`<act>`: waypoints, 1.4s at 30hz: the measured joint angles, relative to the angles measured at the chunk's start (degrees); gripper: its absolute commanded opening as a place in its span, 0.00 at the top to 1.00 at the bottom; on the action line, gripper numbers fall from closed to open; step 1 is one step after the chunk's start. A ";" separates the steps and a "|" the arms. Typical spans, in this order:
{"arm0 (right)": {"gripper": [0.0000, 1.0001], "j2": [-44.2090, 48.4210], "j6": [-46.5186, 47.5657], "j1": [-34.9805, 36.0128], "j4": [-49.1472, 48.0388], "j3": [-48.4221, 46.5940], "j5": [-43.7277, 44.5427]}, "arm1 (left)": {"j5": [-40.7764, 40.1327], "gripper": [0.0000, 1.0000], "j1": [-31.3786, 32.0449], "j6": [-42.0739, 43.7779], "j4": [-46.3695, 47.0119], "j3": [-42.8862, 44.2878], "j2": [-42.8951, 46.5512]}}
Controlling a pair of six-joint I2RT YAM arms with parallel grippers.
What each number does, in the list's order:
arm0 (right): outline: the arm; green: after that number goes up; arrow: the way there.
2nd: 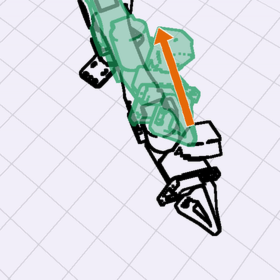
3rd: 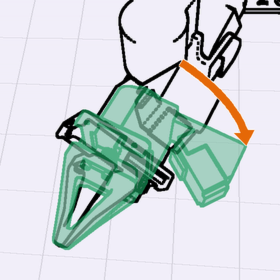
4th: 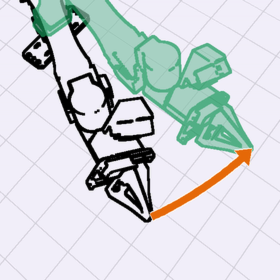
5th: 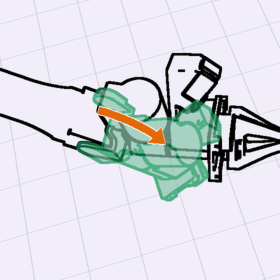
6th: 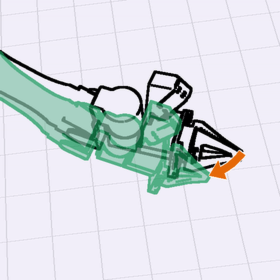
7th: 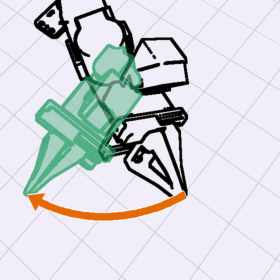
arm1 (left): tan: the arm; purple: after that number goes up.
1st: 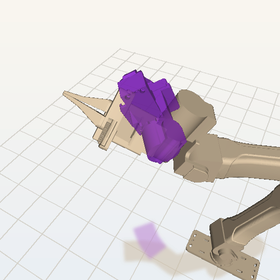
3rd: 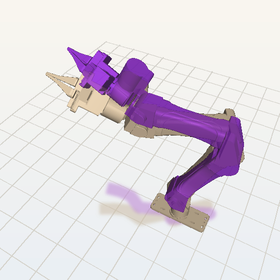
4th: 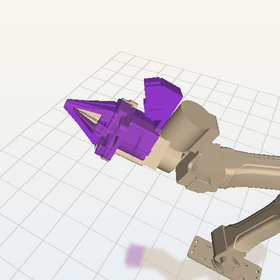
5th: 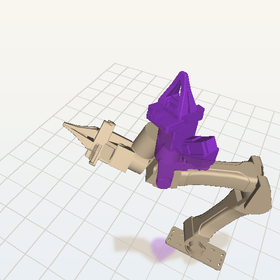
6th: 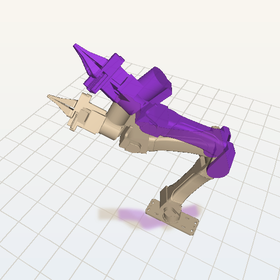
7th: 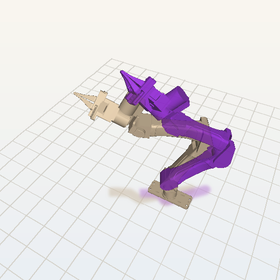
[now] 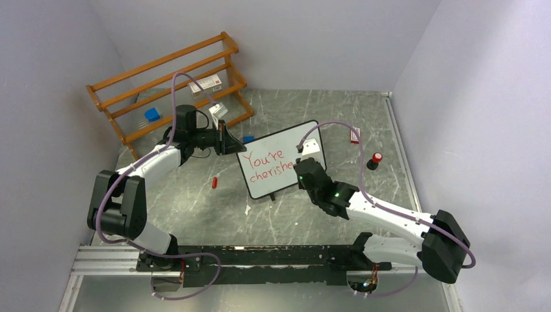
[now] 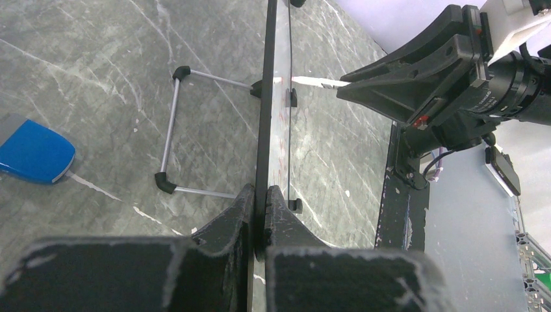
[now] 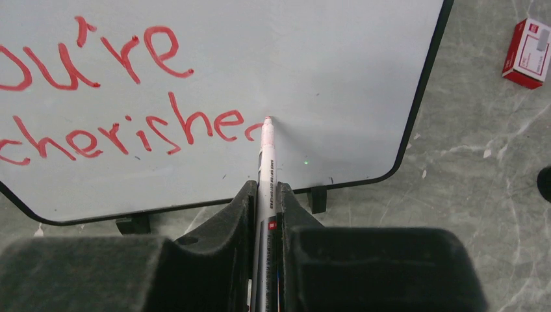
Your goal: Write a sentence on the whiteboard
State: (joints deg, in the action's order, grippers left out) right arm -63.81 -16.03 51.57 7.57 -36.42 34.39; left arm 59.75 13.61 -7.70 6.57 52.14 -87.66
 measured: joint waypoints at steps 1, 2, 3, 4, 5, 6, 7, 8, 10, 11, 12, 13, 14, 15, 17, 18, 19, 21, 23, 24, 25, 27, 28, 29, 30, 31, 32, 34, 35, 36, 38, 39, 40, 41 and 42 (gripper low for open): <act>1.00 -0.02 0.15 -0.11 -0.26 -0.11 0.04 | 0.00 0.95 0.00 0.00 0.00 0.00 0.00; 1.00 -0.09 0.35 -0.22 -0.50 -0.24 0.11 | 0.00 0.95 0.00 0.00 0.00 0.00 0.00; 1.00 -0.22 0.52 -0.31 -0.72 -0.42 0.13 | 0.00 0.95 0.00 0.00 0.00 0.00 0.00; 1.00 -0.44 0.74 -0.46 -0.90 -0.68 0.15 | 0.00 0.95 0.00 0.00 0.00 0.00 0.00; 1.00 -0.70 0.92 -0.59 -1.05 -0.98 0.15 | 0.00 0.95 0.00 0.00 0.00 0.00 0.00; 1.00 -0.90 1.14 -0.72 -1.33 -1.16 0.13 | 0.00 0.95 0.00 0.00 0.00 0.00 0.00; 1.00 -1.05 1.29 -0.85 -1.60 -1.29 0.11 | 0.00 0.95 0.00 0.00 0.00 0.00 0.00; 1.00 -1.20 1.53 -1.01 -1.77 -1.42 0.11 | 0.00 0.95 0.00 0.00 0.00 0.00 0.00; 1.00 -1.62 1.75 -1.25 -2.03 -1.77 0.13 | 0.00 0.95 0.00 0.00 0.00 0.00 0.00; 1.00 -1.84 1.86 -1.33 -2.16 -1.95 0.11 | 0.00 0.95 0.00 0.00 0.00 0.00 0.00; 1.00 -1.92 1.95 -1.38 -2.16 -2.05 0.13 | 0.00 0.95 0.00 0.00 0.00 0.00 0.00; 1.00 -1.92 1.99 -1.42 -2.23 -2.08 0.13 | 0.00 0.95 0.00 0.00 0.00 0.00 0.00; 1.00 -1.92 2.03 -1.49 -2.25 -2.08 0.11 | 0.00 0.95 0.00 0.00 0.00 0.00 0.00; 1.00 -1.92 2.08 -1.62 -2.29 -2.10 0.11 | 0.00 0.95 0.00 0.02 0.00 0.00 0.00; 1.00 -1.92 2.16 -1.88 -2.36 -2.16 0.09 | -0.02 0.95 0.00 0.02 0.00 0.00 0.00; 1.00 -1.92 2.19 -2.03 -2.38 -2.16 0.07 | -0.02 0.95 0.00 0.02 0.00 0.00 0.00; 1.00 -1.92 2.19 -2.16 -2.38 -2.21 0.00 | -0.02 0.95 0.00 0.02 0.00 0.00 0.00; 1.00 -1.92 2.19 -2.25 -2.36 -2.23 -0.20 | -0.02 0.95 0.00 0.02 0.00 0.00 0.00; 1.00 -1.99 2.16 -2.36 -2.36 -2.25 -0.44 | -0.04 0.95 0.00 0.02 -0.02 0.00 0.00; 1.00 -2.03 2.19 -2.38 -2.36 -2.25 -0.50 | -0.07 0.95 0.00 0.02 -0.02 0.02 0.00; 1.00 -2.10 2.16 -2.40 -2.36 -2.25 -0.55 | -0.07 0.95 0.00 0.02 -0.04 0.02 0.00; 1.00 -2.47 2.16 -2.47 -2.32 -2.47 -0.61 | -0.11 0.95 0.00 0.02 -0.24 0.07 0.00; 1.00 -2.62 2.16 -2.51 -2.27 -2.60 -0.63 | -0.15 0.95 0.00 0.02 -0.37 0.11 -0.02; 1.00 -2.69 2.14 -2.51 -2.12 -2.73 -0.76 | -0.17 0.95 0.00 0.02 -0.42 0.11 -0.02; 1.00 -2.71 2.14 -2.51 -2.08 -2.78 -0.83 | -0.17 0.95 0.00 0.02 -0.44 0.11 -0.02; 1.00 -2.71 2.12 -2.51 -2.01 -2.78 -0.96 | -0.20 0.95 0.00 0.02 -0.44 0.11 -0.02; 1.00 -2.71 2.10 -2.56 -1.88 -2.78 -1.11 | -0.20 0.95 0.00 0.02 -0.44 0.11 -0.02; 1.00 -2.71 1.97 -2.56 -1.60 -2.78 -1.44 | -0.22 0.95 0.02 0.02 -0.44 0.11 -0.02; 1.00 -2.71 1.88 -2.56 -1.36 -2.78 -1.60 | -0.22 0.95 0.02 0.02 -0.46 0.11 -0.02; 1.00 -2.67 1.84 -2.56 -1.14 -2.78 -1.70 | -0.22 0.95 0.00 0.02 -0.44 0.11 -0.02; 1.00 -2.56 1.68 -2.56 -0.42 -2.78 -2.08 | -0.22 0.95 0.02 0.02 -0.46 0.11 -0.02; 1.00 -2.54 1.62 -2.58 -0.20 -2.78 -2.25 | -0.22 0.95 0.02 0.02 -0.46 0.11 -0.02; 1.00 -2.49 1.51 -2.58 0.07 -2.78 -2.40 | -0.22 0.95 0.02 0.02 -0.46 0.11 -0.02; 1.00 -2.45 1.44 -2.58 0.28 -2.78 -2.56 | -0.20 0.95 0.02 0.02 -0.46 0.11 -0.02; 1.00 -2.43 1.36 -2.60 0.55 -2.78 -2.78 | -0.20 0.95 0.02 0.02 -0.46 0.11 -0.02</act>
State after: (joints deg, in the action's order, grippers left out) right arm -66.24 -14.68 48.97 8.12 -39.20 31.62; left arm 59.55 13.63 -7.68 6.11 52.25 -87.68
